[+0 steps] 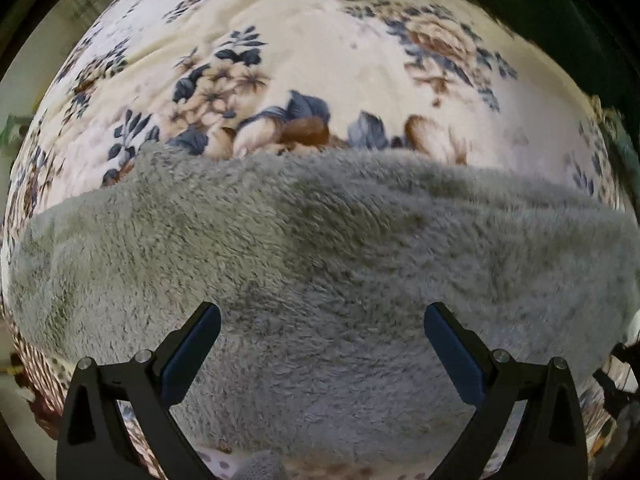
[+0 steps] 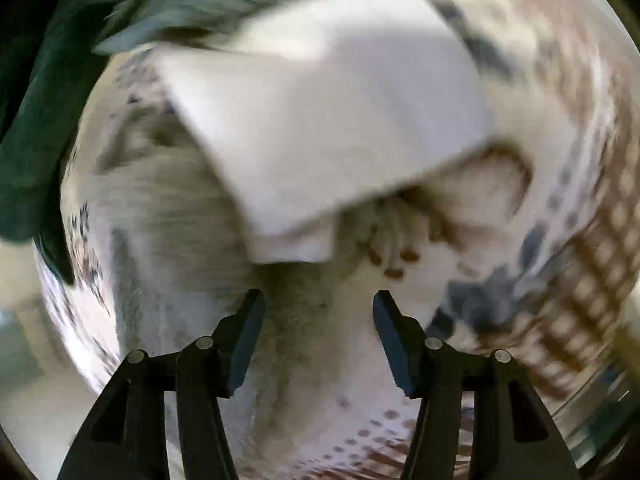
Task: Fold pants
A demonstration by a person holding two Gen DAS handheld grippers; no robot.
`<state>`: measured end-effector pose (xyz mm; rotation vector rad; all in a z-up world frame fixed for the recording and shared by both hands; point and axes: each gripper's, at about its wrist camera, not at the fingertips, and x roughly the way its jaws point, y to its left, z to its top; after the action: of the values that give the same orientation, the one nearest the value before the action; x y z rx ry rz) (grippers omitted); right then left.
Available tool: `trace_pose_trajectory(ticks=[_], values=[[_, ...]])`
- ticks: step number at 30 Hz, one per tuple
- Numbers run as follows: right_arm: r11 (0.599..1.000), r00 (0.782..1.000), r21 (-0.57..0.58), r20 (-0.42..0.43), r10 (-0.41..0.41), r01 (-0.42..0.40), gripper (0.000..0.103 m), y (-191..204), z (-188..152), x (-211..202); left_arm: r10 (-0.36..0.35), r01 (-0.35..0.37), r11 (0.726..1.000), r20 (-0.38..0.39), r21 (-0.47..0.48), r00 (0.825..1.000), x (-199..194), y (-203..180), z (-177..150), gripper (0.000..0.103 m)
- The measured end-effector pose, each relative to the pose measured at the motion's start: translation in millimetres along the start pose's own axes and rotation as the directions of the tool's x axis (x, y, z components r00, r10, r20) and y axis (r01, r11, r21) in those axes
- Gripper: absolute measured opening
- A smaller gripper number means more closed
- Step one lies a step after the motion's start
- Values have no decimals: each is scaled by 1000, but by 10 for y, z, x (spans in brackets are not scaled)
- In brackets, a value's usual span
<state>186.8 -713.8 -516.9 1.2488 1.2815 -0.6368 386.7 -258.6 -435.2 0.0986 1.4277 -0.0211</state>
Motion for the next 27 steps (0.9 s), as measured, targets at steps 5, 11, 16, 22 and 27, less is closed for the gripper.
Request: trace_pose_trajectory(ticks=[5,11,16,22,27], values=[[997,997,-32,2,77,-77,50,117,-100,359,13,-13,1000,0,24,1000,50,-13,11,103],[998,993,-67,116,-3,11,7,363,-294,350,8,-8,1000,9,13,1000,13,42,89,103],[988,982,-130,182,-54,78,7,332,-610,-74,-3,2,1000,37,14,999,-114,120,114,103],[969,986,-181,-5,-169,165,23,408,-537,223,40,-40,999,39,-11,998,-132,287,85,103],[929,972,-287,102,-211,232,48,946,-900,-195,88,-82,992,49,-100,995,-278,679,-25,103]])
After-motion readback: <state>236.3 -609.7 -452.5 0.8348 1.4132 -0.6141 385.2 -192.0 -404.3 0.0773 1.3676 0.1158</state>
